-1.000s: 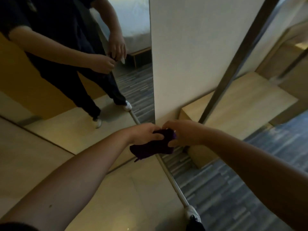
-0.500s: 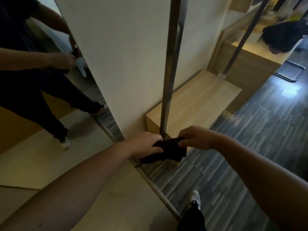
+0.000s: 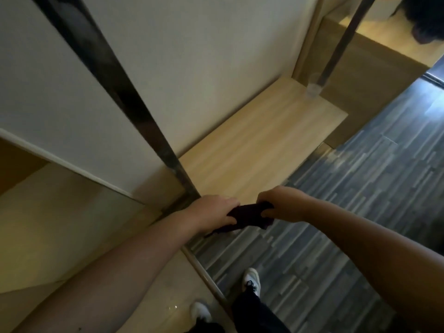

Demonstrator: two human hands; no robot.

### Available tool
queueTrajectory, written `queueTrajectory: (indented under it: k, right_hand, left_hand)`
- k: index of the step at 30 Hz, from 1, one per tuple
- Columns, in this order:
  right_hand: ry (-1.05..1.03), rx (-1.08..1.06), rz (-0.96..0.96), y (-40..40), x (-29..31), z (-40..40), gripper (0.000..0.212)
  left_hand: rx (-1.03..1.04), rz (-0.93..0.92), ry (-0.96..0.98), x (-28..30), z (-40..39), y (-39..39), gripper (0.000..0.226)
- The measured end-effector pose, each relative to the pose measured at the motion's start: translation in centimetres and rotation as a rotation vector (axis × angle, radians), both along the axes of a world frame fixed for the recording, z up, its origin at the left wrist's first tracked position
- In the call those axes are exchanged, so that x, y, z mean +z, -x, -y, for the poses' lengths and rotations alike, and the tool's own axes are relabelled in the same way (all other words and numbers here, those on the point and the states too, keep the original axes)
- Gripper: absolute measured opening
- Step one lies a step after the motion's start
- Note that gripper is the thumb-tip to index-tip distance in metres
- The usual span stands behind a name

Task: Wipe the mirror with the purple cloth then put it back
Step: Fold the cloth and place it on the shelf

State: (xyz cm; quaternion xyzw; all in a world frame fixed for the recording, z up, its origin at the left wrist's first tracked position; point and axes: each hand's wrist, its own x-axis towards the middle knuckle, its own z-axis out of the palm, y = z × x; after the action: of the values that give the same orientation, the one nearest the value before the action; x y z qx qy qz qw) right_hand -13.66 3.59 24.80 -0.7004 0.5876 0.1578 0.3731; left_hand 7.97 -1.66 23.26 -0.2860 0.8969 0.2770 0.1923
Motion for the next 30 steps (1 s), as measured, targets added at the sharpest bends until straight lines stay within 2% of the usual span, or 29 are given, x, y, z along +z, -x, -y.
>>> queueTrajectory:
  k: [4,10,15,20,22,24,26,28,30]
  right_hand:
    - [-0.018,-0.023,0.016,1.8,-4.8,1.7,0.013]
    - [-0.058,-0.109,0.077,2.9,-12.3,3.6,0.021]
    - [0.001,-0.162,0.076,2.7,-16.8,6.2,0.021]
    - [0.164,-0.175,0.066,2.8,-19.6,9.1,0.021]
    - [0.225,-0.188,0.068,2.8,-20.6,9.8,0.020]
    - [0.336,-0.193,0.062,2.6,-21.5,10.3,0.017]
    - [0.541,-0.147,0.037,2.4,-22.5,10.2,0.016]
    - [0.698,-0.037,-0.037,2.2,-23.8,9.7,0.023]
    - [0.681,0.086,-0.072,1.8,-25.0,8.4,0.032]
  left_hand:
    - [0.083,-0.022,0.021,-5.5,1.0,1.1,0.015]
    - [0.151,0.028,-0.045,-13.3,3.1,1.5,0.023]
    - [0.195,0.033,-0.131,-18.0,5.9,1.5,0.026]
    - [0.257,-0.019,-0.150,-20.4,9.0,1.2,0.021]
    - [0.274,-0.066,-0.063,-20.8,9.7,1.2,0.016]
    - [0.231,-0.180,0.267,-21.8,9.8,1.2,0.014]
    - [0.185,-0.220,0.570,-22.8,9.3,1.3,0.014]
    - [0.198,-0.235,0.676,-23.7,8.4,1.4,0.015]
    - [0.210,-0.208,0.652,-24.9,7.0,1.1,0.017]
